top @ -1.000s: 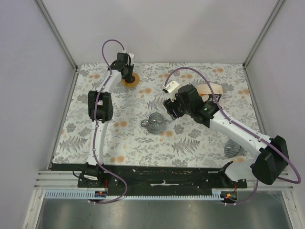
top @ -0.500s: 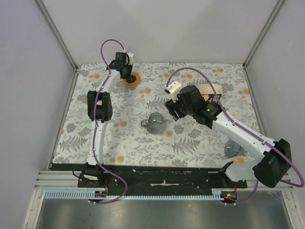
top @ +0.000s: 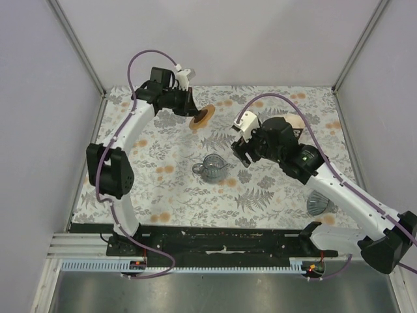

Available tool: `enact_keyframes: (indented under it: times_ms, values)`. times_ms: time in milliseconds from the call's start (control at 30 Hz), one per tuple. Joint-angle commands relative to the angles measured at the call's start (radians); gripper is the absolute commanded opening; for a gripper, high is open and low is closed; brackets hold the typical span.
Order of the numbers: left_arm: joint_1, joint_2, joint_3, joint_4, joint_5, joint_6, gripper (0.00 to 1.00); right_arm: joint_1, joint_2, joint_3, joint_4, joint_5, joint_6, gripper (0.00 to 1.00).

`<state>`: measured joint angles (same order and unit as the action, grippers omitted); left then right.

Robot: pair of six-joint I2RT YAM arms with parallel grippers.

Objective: Place the coffee filter in the dripper
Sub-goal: Pick up the dripper holder from the center of the board.

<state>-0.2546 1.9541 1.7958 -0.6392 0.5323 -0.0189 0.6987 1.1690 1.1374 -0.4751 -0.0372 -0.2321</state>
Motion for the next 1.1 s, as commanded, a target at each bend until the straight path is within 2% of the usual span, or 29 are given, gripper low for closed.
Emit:
enact_keyframes:
  times_ms: [0, 233, 433, 833, 900, 1067]
  values:
    - [-0.018, -0.213, -0.079, 0.016, 0.244, -0.062, 0.02, 0.007, -0.049, 0.035, 0.023, -0.090, -0.117, 0.77]
    - [-0.086, -0.386, -0.187, -0.076, 0.392, 0.000, 0.02, 0.007, -0.106, 0.027, 0.072, -0.231, -0.251, 0.80]
    - [-0.138, -0.469, -0.236, -0.119, 0.413, 0.050, 0.02, 0.007, -0.147, -0.008, 0.154, -0.289, -0.303, 0.84]
    - [-0.225, -0.500, -0.260, -0.120, 0.448, 0.037, 0.02, 0.009, -0.037, 0.062, 0.194, -0.477, -0.294, 0.81]
    - [-0.227, -0.501, -0.268, -0.120, 0.451, 0.048, 0.02, 0.008, -0.025, 0.071, 0.191, -0.498, -0.303, 0.76]
    - [-0.227, -0.501, -0.260, -0.131, 0.443, 0.063, 0.02, 0.008, 0.007, 0.084, 0.171, -0.589, -0.294, 0.34]
